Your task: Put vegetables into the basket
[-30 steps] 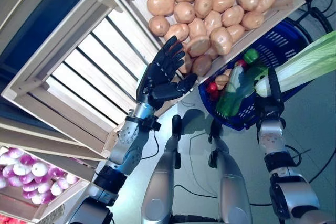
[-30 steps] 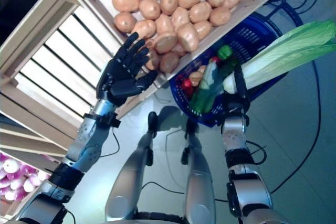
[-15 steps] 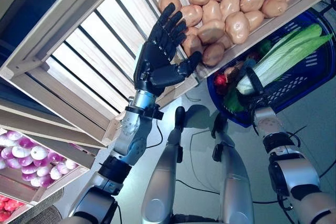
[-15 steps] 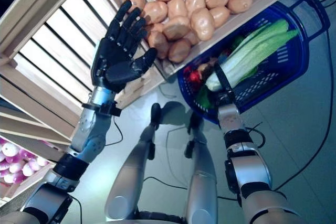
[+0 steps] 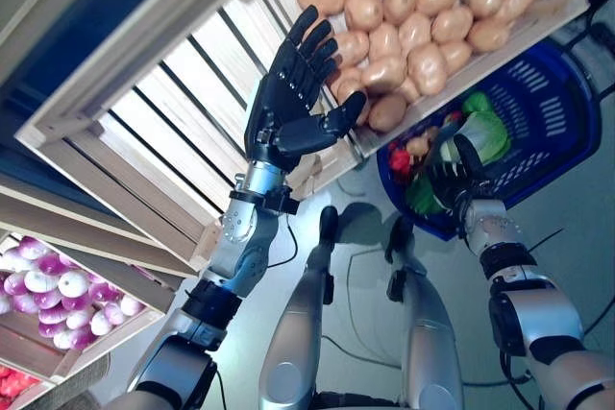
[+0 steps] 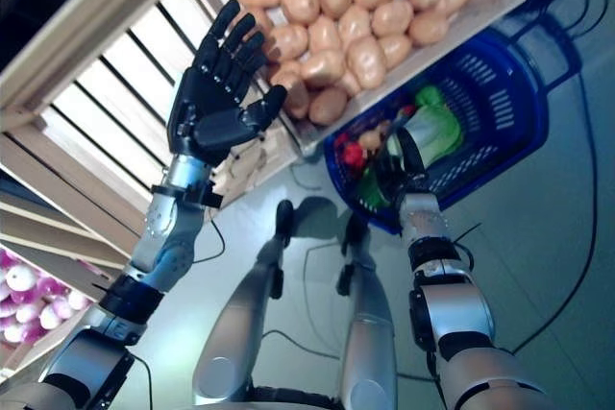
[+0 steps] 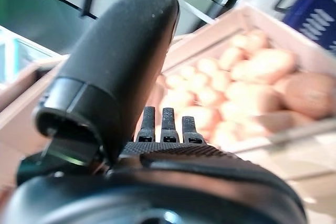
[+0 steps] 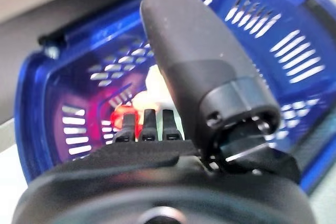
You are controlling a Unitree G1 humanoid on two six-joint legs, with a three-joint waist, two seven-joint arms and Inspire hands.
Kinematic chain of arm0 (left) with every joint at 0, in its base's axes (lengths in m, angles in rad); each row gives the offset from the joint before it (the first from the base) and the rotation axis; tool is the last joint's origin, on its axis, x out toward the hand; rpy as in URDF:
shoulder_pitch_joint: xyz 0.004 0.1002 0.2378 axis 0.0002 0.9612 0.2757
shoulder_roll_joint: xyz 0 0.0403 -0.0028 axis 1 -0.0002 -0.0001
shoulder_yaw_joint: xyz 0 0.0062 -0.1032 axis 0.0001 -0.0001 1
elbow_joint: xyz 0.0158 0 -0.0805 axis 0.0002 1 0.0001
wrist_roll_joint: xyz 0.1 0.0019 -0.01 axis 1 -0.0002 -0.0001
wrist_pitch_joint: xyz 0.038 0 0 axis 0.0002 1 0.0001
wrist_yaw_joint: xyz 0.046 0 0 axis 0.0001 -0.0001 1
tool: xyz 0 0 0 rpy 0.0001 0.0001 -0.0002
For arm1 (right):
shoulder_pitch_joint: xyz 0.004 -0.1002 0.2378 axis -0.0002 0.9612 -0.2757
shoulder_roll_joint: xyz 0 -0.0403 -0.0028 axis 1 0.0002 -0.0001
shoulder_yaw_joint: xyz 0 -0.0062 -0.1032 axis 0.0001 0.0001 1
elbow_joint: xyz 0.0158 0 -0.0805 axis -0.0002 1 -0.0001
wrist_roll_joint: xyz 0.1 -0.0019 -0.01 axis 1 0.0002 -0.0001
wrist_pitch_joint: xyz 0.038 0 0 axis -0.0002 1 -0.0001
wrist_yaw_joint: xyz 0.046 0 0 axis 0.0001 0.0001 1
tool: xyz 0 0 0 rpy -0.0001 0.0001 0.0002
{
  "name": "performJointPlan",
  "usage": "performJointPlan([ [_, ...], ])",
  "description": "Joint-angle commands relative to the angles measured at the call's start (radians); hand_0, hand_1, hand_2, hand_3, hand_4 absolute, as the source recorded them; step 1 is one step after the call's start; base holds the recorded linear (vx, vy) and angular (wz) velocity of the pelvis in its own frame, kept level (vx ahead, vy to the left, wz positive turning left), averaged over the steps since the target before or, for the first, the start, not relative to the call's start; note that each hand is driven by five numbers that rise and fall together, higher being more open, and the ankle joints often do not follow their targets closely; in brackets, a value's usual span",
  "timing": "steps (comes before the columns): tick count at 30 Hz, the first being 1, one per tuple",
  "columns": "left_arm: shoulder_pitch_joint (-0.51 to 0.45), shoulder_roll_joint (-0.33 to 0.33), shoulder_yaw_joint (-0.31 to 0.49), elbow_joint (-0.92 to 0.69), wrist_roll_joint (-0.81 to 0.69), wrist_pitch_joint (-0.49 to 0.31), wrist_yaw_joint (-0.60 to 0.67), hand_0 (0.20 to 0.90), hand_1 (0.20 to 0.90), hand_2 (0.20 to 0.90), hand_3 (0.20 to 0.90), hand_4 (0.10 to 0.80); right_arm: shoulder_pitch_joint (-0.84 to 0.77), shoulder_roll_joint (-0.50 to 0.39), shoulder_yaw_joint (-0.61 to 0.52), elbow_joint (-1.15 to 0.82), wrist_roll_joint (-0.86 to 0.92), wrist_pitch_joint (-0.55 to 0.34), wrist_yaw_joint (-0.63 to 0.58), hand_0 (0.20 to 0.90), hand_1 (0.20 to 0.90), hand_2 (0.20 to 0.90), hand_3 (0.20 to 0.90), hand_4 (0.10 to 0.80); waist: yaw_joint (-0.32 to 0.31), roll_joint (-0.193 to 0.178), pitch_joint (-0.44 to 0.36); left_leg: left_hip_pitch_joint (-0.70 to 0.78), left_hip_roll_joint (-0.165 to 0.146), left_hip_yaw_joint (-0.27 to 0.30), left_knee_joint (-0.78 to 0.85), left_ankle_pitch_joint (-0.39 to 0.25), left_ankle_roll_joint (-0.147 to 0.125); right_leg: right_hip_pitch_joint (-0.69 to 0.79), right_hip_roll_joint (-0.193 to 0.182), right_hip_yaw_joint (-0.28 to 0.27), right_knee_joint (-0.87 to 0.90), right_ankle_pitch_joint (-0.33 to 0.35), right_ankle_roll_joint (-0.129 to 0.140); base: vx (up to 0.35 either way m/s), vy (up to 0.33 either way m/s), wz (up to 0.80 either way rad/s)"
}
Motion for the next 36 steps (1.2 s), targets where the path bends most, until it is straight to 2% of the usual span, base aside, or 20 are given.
performJointPlan([
  [1,-0.013,0.047,0.026,-0.139,0.154,-0.107,0.009,0.9,0.9,0.9,0.9,0.8,0.073,0.003,0.0,-0.181,-0.027,-0.092,-0.032,0.9,0.9,0.9,0.9,0.8,0.006,-0.033,-0.084,0.011,-0.041,-0.001,-0.009,-0.038,-0.017,0.117,-0.012,-0.003,-0.122,0.073,0.041,0.088,0.072,-0.01],
  [4,0.043,0.076,0.05,-0.126,0.099,-0.058,-0.026,0.9,0.9,0.9,0.9,0.8,0.202,0.035,0.004,-0.284,-0.126,-0.134,-0.065,0.9,0.9,0.9,0.9,0.8,-0.003,-0.046,-0.138,0.096,-0.02,0.01,-0.055,-0.037,-0.017,0.199,-0.011,0.001,-0.16,0.073,0.045,0.179,0.073,0.0],
  [8,0.203,0.071,0.078,-0.15,0.066,-0.005,-0.167,0.9,0.9,0.9,0.9,0.8,0.462,0.052,0.032,-0.473,-0.588,-0.182,-0.17,0.9,0.9,0.9,0.9,0.8,-0.026,-0.056,-0.217,0.225,0.008,0.023,-0.128,-0.029,-0.021,0.325,-0.01,0.01,-0.234,0.088,0.054,0.242,0.101,-0.12],
  [10,0.282,0.056,0.077,-0.163,0.087,0.054,-0.276,0.9,0.9,0.9,0.9,0.8,0.589,0.041,0.063,-0.566,-0.899,-0.147,-0.23,0.9,0.9,0.9,0.9,0.8,-0.04,-0.061,-0.258,0.271,0.021,0.031,-0.164,-0.021,-0.022,0.375,-0.008,0.019,-0.273,0.099,0.06,0.18,0.09,-0.14],
  [11,0.31,0.058,0.074,-0.159,0.1,0.069,-0.313,0.9,0.9,0.9,0.9,0.8,0.629,0.032,0.074,-0.578,-0.994,-0.124,-0.225,0.9,0.9,0.9,0.9,0.8,-0.047,-0.063,-0.275,0.283,0.026,0.034,-0.17,-0.019,-0.024,0.388,-0.008,0.022,-0.286,0.106,0.062,0.188,0.1,-0.12],
  [13,0.369,0.07,0.076,-0.139,0.131,0.121,-0.403,0.9,0.9,0.9,0.9,0.8,0.711,0.014,0.094,-0.593,-1.169,-0.045,-0.142,0.9,0.9,0.9,0.9,0.8,-0.067,-0.067,-0.314,0.313,0.038,0.046,-0.175,-0.023,-0.028,0.423,-0.009,0.03,-0.311,0.116,0.068,0.192,0.1,-0.05],
  [15,0.415,0.101,0.07,-0.085,0.188,0.123,-0.461,0.9,0.9,0.9,0.9,0.8,0.778,-0.019,0.122,-0.562,-1.362,-0.02,-0.048,0.9,0.9,0.9,0.9,0.8,-0.082,-0.07,-0.351,0.339,0.045,0.058,-0.175,-0.028,-0.032,0.448,-0.01,0.034,-0.321,0.117,0.073,0.183,0.09,-0.05],
  [16,0.426,0.107,0.069,-0.073,0.211,0.122,-0.474,0.9,0.9,0.9,0.9,0.8,0.794,-0.032,0.132,-0.564,-1.389,-0.007,-0.027,0.9,0.9,0.9,0.9,0.8,-0.085,-0.07,-0.359,0.345,0.047,0.062,-0.175,-0.03,-0.033,0.452,-0.011,0.035,-0.322,0.116,0.074,0.158,0.086,-0.08],
  [17,0.452,0.125,0.055,-0.045,0.274,0.113,-0.479,0.9,0.9,0.9,0.9,0.8,0.834,-0.052,0.149,-0.575,-1.426,0.026,0.045,0.9,0.9,0.9,0.9,0.8,-0.093,-0.072,-0.376,0.357,0.052,0.068,-0.175,-0.033,-0.034,0.464,-0.012,0.036,-0.326,0.114,0.077,0.1,0.059,-0.12],
  [18,0.455,0.127,0.052,-0.042,0.282,0.11,-0.477,0.9,0.9,0.9,0.9,0.8,0.84,-0.054,0.15,-0.577,-1.428,0.022,0.048,0.9,0.9,0.9,0.9,0.8,-0.093,-0.072,-0.378,0.359,0.053,0.069,-0.175,-0.034,-0.035,0.466,-0.013,0.037,-0.326,0.113,0.078,0.127,0.073,-0.15],
  [21,0.481,0.178,-0.006,0.057,0.42,0.073,-0.475,0.9,0.9,0.9,0.9,0.8,0.903,-0.074,0.187,-0.551,-1.439,0.035,0.193,0.9,0.9,0.9,0.9,0.8,-0.112,-0.073,-0.411,0.391,0.058,0.083,-0.175,-0.047,-0.038,0.491,-0.016,0.044,-0.336,0.105,0.084,0.119,0.076,-0.1],
  [23,0.486,0.182,-0.044,0.129,0.446,0.084,-0.463,0.9,0.9,0.9,0.9,0.8,0.921,-0.072,0.215,-0.503,-1.463,0.021,0.257,0.9,0.9,0.9,0.9,0.8,-0.121,-0.072,-0.428,0.413,0.06,0.092,-0.175,-0.055,-0.037,0.505,-0.019,0.048,-0.336,0.099,0.089,0.13,0.077,-0.22],
  [26,0.479,0.158,-0.116,0.282,0.5,0.088,-0.442,0.9,0.9,0.9,0.9,0.8,0.915,-0.054,0.275,-0.37,-1.518,0.003,0.33,0.9,0.9,0.9,0.9,0.8,-0.126,-0.07,-0.444,0.45,0.065,0.107,-0.175,-0.072,-0.035,0.533,-0.027,0.044,-0.332,0.084,0.094,0.108,0.04,-0.11],
  [30,0.462,0.094,-0.169,0.481,0.585,0.097,-0.414,0.9,0.9,0.9,0.9,0.8,0.879,-0.015,0.309,-0.196,-1.496,0.007,0.335,0.9,0.9,0.9,0.9,0.8,-0.128,-0.074,-0.454,0.483,0.068,0.114,-0.172,-0.088,-0.035,0.558,-0.033,0.045,-0.331,0.075,0.098,0.082,0.01,-0.06],
  [32,0.455,0.054,-0.176,0.596,0.66,0.108,-0.378,0.9,0.9,0.9,0.9,0.8,0.867,0.018,0.29,-0.104,-1.427,0.025,0.336,0.9,0.9,0.9,0.9,0.8,-0.129,-0.073,-0.459,0.499,0.071,0.119,-0.175,-0.094,-0.035,0.571,-0.034,0.048,-0.333,0.072,0.101,0.074,0.0,-0.07],
  [34,0.451,0.028,-0.184,0.671,0.731,0.132,-0.34,0.9,0.9,0.9,0.9,0.8,0.859,0.037,0.276,-0.039,-1.428,0.025,0.337,0.9,0.9,0.9,0.9,0.8,-0.132,-0.072,-0.461,0.51,0.073,0.125,-0.175,-0.098,-0.035,0.579,-0.034,0.055,-0.335,0.07,0.102,0.067,0.005,-0.09],
  [36,0.452,-0.005,-0.178,0.812,0.761,0.158,-0.279,0.9,0.9,0.9,0.9,0.8,0.849,0.062,0.261,0.056,-1.427,0.035,0.337,0.9,0.9,0.9,0.9,0.8,-0.137,-0.071,-0.464,0.524,0.076,0.131,-0.173,-0.102,-0.036,0.587,-0.036,0.063,-0.332,0.067,0.105,0.072,0.01,-0.15],
])
